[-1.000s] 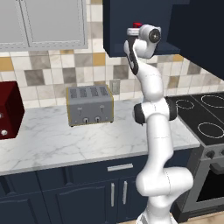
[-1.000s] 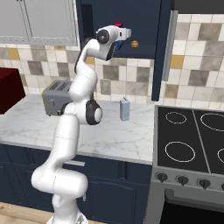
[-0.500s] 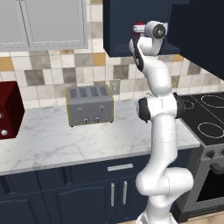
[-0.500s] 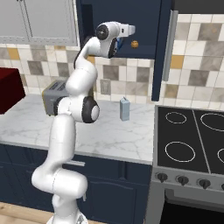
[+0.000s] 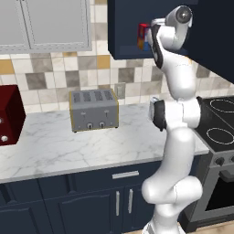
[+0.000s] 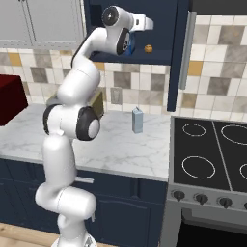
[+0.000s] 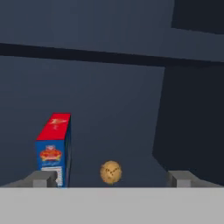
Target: Pick the boxed food and boxed food from the counter and place them in the cabinets closest to them.
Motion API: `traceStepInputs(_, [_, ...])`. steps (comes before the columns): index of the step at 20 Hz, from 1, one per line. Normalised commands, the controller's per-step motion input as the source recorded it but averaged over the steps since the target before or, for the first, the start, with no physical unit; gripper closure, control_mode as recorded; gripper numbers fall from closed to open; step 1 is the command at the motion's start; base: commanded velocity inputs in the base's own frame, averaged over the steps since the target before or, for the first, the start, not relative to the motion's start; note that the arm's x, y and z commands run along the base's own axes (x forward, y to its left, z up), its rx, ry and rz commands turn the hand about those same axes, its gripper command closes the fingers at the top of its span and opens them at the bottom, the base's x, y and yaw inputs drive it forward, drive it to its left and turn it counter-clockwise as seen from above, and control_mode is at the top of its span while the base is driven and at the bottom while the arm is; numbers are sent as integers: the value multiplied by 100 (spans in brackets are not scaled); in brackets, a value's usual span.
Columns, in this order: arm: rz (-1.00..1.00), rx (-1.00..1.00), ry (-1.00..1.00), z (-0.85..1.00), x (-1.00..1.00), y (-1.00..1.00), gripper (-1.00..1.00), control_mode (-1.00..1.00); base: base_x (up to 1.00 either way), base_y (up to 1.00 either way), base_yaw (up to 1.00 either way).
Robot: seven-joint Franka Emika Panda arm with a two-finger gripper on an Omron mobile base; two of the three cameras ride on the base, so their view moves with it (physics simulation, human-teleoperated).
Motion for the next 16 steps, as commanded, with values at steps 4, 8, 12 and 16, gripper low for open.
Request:
traceStepInputs(4, [1,-3,0,6,-100,-16,-100,-100,0,0,0])
traceStepInputs(8, [1,-2,0,1,-100,-11,-100,-100,0,0,0])
traceStepInputs(12, [0,-1,-2,0,-100,-4,-100,-100,0,0,0])
traceStepInputs(16, [0,-4,-7,-7,-100,2,-100,-100,0,0,0])
